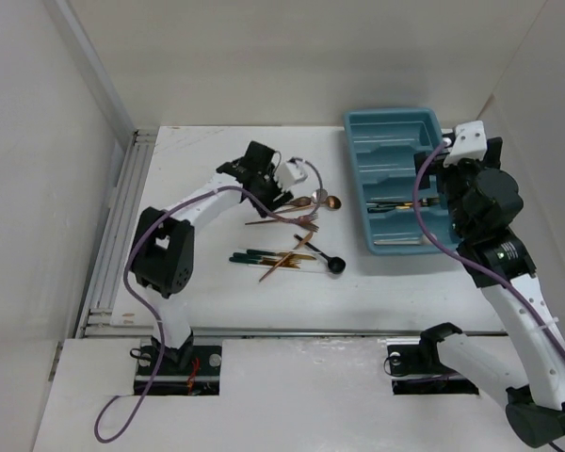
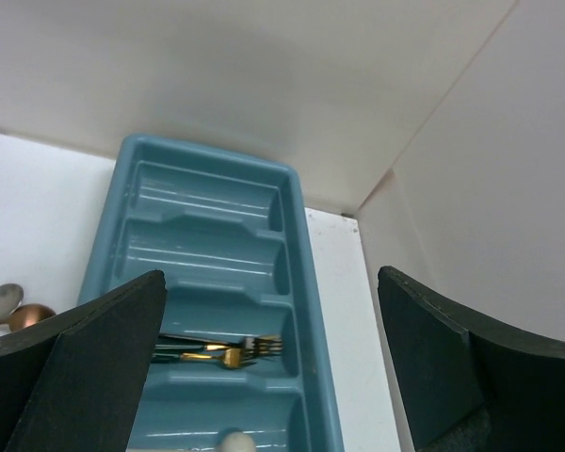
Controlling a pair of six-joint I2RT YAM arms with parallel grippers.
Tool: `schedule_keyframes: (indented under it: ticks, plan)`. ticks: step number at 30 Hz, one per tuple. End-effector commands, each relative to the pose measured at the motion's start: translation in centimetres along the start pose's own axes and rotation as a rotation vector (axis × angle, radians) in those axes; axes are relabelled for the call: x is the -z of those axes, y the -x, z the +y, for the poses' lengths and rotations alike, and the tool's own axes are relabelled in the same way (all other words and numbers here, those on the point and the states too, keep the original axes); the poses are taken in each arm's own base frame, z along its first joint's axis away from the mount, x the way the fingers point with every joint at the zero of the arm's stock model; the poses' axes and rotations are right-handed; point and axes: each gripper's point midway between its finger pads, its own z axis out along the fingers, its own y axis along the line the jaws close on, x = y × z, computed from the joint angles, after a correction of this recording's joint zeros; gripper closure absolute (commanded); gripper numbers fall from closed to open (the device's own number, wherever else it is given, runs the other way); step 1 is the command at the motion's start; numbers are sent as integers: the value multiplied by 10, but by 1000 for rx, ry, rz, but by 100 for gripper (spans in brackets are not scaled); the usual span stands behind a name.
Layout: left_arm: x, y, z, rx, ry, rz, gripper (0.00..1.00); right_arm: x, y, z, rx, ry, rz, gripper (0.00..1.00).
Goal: Sort the eating utensils into containers
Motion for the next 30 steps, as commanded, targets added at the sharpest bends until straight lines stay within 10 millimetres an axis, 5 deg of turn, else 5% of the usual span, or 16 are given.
schedule_keyframes:
  ticks: [1,9,13,16,18,20,24,30]
  plan:
    - [-22,-60,-46,-97,-191,169,39,-5,5,7,-28,29,-27,2]
    - [-62,-75,-14,-26,-72,189,38,-8,16,11,-23,51,-47,2]
    - [-81,-79,-16,-12,-80,215,44,-7,12,11,-5,57,-32,2]
    - [-79,-88,-32,-39,-138,246,59,-4,13,5,1,30,-32,2]
    - [-74,-99,-53,-61,-185,274,84,-2,11,2,0,18,-29,2]
    - [-70,-103,-62,-75,-206,278,97,0,8,0,0,8,-23,2]
    - [-46,-97,-65,-1,-219,257,100,0,8,0,0,8,-23,2]
    - [-3,-47,-38,35,-189,136,100,-4,5,1,20,-2,-21,2]
